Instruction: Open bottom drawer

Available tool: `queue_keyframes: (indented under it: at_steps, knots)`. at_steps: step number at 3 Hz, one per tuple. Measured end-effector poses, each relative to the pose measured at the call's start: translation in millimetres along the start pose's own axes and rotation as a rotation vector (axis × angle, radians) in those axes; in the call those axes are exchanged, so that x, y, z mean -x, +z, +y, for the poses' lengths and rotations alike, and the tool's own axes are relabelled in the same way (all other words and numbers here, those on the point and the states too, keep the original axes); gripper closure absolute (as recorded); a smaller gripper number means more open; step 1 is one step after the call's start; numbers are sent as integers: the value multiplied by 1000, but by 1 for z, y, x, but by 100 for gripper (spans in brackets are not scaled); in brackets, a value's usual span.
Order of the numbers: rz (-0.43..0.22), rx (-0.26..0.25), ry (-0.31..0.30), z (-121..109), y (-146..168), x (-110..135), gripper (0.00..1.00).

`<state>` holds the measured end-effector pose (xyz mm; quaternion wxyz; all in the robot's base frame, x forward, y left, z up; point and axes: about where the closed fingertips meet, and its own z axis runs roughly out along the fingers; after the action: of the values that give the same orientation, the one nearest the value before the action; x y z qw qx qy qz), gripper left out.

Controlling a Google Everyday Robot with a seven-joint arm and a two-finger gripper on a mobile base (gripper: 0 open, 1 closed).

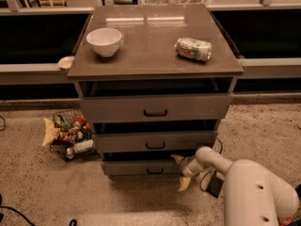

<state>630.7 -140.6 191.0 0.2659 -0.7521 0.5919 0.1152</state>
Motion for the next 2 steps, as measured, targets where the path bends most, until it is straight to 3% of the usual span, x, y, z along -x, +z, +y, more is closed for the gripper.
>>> queue_keyframes:
  at_steps: [1,2]
  knots:
    - [-29,2,2,-7,18,-1,14]
    - [-62,23,-2,-6,35,3,37]
